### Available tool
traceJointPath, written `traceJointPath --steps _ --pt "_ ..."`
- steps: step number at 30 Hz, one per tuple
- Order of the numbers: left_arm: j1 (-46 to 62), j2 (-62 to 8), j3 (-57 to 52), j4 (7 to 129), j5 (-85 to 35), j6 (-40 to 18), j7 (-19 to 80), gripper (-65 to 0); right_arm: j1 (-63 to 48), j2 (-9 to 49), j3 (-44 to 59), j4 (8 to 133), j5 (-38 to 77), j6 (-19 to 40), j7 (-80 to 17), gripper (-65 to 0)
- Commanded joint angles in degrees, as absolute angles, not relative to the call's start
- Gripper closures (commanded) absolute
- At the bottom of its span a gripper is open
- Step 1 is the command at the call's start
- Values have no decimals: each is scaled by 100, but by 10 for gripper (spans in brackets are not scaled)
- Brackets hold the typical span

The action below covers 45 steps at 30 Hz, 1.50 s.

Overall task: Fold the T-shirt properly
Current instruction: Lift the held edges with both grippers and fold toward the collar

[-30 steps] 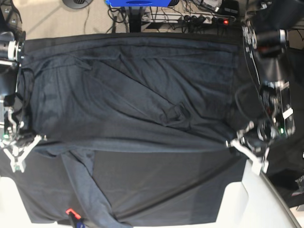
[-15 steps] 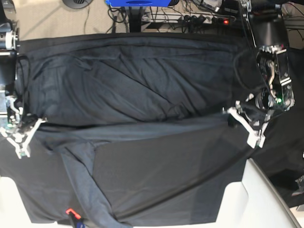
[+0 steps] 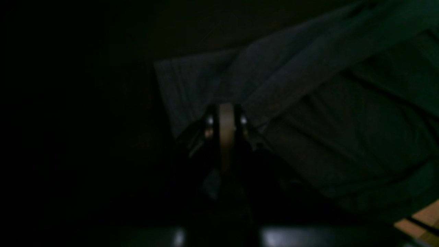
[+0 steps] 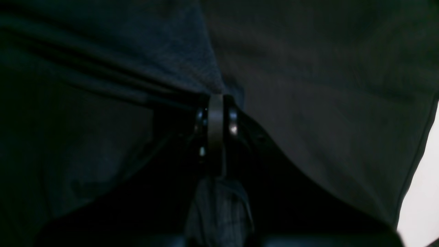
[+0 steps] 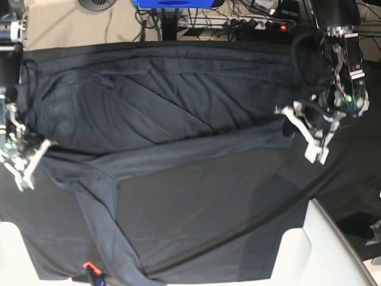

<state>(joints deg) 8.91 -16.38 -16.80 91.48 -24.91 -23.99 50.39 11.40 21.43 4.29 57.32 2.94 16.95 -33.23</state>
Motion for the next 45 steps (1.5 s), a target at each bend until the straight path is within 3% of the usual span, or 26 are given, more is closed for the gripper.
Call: traceJointPath --steps 1,18,24,45 --pt "884 -1745 -1719 9297 -2536 -2404 4945 0 1209 2246 479 5868 277 1666 -3257 -2" --pt "971 -1754 -1719 9332 -2536 -2404 4954 0 848 1859 488 7064 268 1666 -4075 -2" --pt "936 -1763 -1727 9323 -2536 -2404 4954 0 831 1631 892 7011 259 1648 -4215 -2" --pt "892 -1877 -1727 9288 -2536 -2404 4954 0 848 1622 1411 6264 259 1640 -4268 -2"
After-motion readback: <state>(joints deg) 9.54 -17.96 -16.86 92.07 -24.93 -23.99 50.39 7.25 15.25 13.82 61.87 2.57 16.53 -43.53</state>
